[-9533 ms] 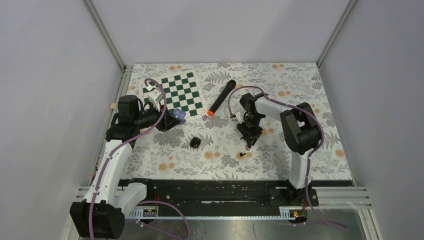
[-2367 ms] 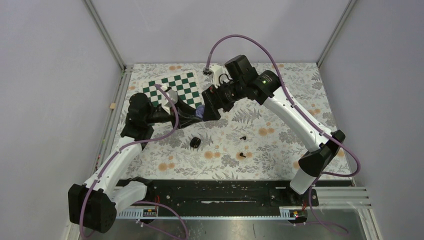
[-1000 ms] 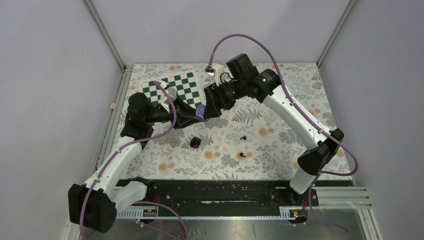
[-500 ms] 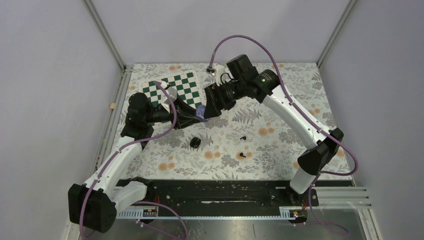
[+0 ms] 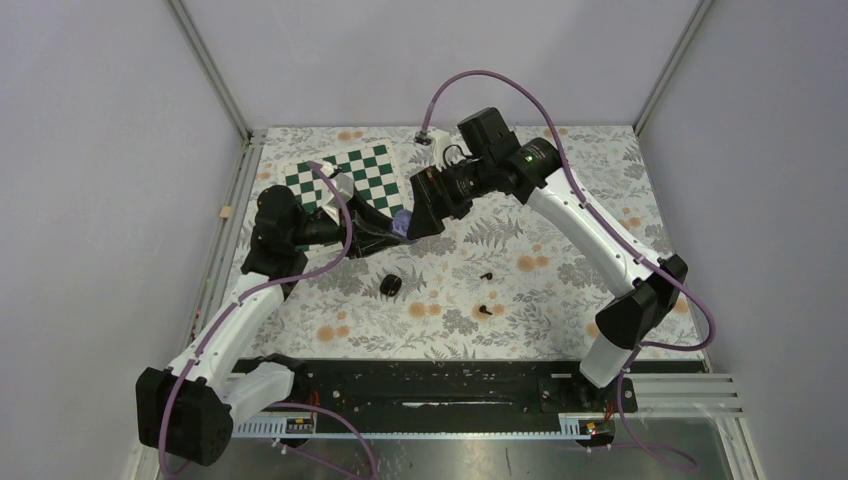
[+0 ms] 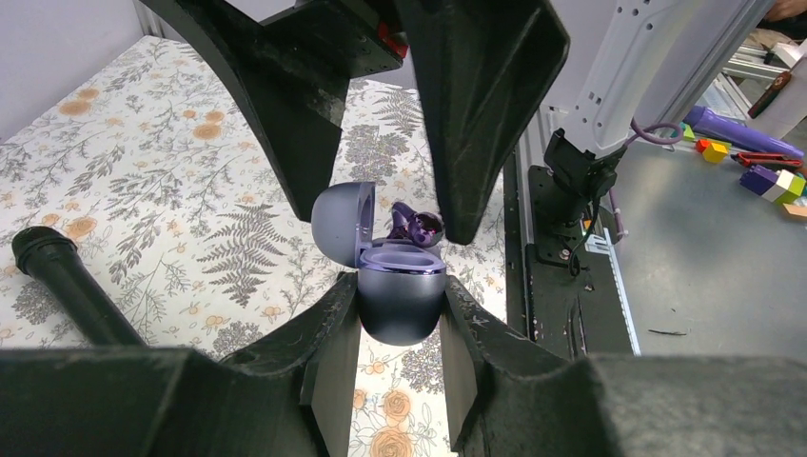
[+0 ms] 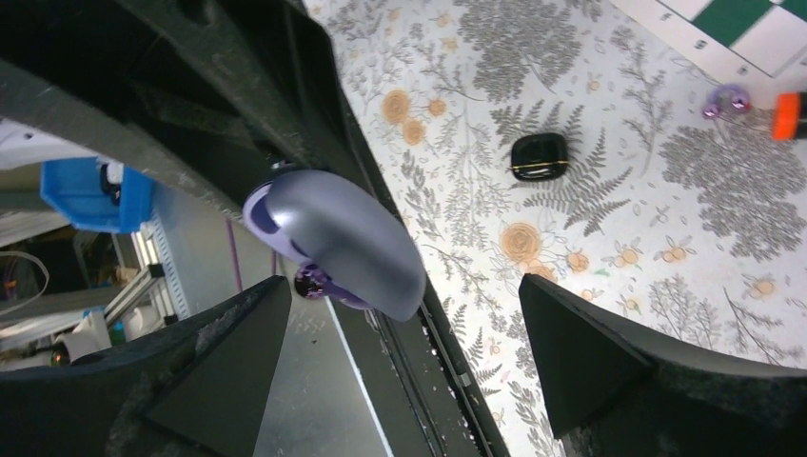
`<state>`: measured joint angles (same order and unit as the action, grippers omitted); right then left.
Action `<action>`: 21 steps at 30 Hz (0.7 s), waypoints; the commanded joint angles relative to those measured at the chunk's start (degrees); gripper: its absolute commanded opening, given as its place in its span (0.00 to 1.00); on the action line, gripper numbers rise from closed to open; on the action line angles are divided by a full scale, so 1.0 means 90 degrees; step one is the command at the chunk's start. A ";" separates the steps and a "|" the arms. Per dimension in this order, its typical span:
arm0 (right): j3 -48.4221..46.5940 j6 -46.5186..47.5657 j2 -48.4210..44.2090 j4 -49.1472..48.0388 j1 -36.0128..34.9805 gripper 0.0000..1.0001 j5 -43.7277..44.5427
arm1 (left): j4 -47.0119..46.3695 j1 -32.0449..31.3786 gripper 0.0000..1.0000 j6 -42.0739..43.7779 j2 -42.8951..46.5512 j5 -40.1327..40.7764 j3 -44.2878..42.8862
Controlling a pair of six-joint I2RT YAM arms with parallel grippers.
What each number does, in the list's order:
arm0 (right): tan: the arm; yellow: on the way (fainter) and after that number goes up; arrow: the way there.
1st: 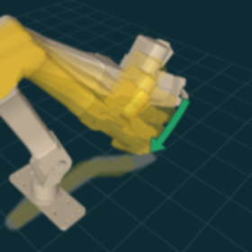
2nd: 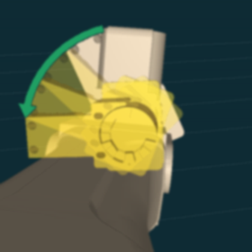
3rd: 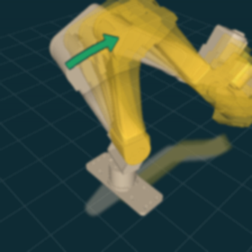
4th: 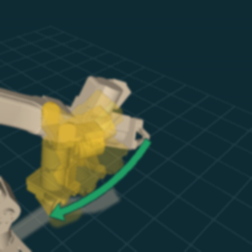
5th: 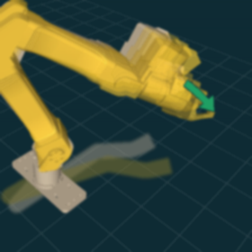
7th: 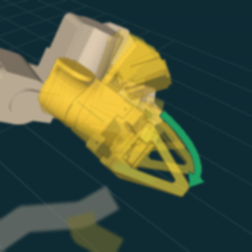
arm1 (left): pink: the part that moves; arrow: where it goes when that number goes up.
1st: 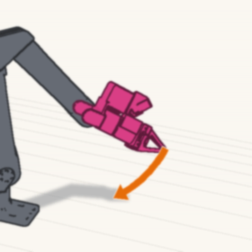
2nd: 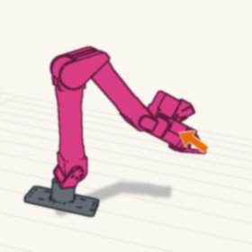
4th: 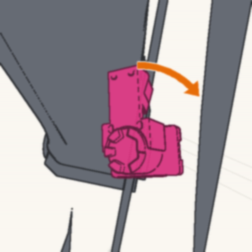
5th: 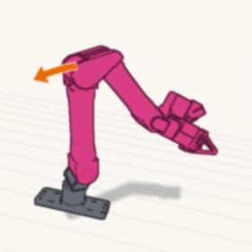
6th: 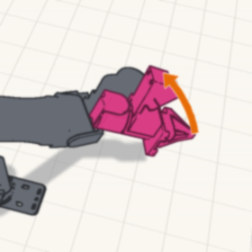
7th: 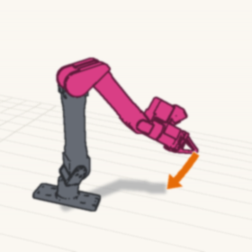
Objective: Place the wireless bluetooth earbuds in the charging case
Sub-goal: Place the earbud in the charging case.
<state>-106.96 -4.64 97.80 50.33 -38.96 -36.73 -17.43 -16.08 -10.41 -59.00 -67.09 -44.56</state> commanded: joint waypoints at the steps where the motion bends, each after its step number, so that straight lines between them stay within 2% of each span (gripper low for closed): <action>1: -0.0237 0.0441 -0.0012 -0.0053 0.0053 0.99 -0.0973 | -0.0437 -0.0016 0.00 -0.0083 -0.0018 -0.0083 -0.0225; 5: -0.0460 0.0411 -0.0006 -0.0052 0.0139 0.99 -0.1306 | -0.0561 -0.0014 0.00 -0.0229 -0.0107 -0.0106 -0.0225; 9: -0.0455 0.0254 -0.0025 -0.0057 0.0265 1.00 -0.1103 | -0.0697 -0.0020 0.00 -0.0329 -0.0125 -0.0111 -0.0225; 16: -0.0118 -0.0058 -0.0069 -0.0120 0.0481 0.85 -0.0503 | -0.0778 -0.0013 0.00 -0.0414 -0.0126 -0.0125 -0.0264; 19: -0.0001 -0.0185 -0.0078 -0.0217 0.0487 0.84 -0.0659 | -0.0778 -0.0020 0.00 -0.0432 -0.0126 -0.0129 -0.0284; 21: 0.0023 -0.0194 -0.0078 -0.0281 0.0482 0.87 -0.0872 | -0.0778 -0.0018 0.00 -0.0451 -0.0123 -0.0112 -0.0294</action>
<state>-107.20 -4.86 97.82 49.87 -34.52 -42.61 -20.69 -16.08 -13.80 -60.25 -67.13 -44.56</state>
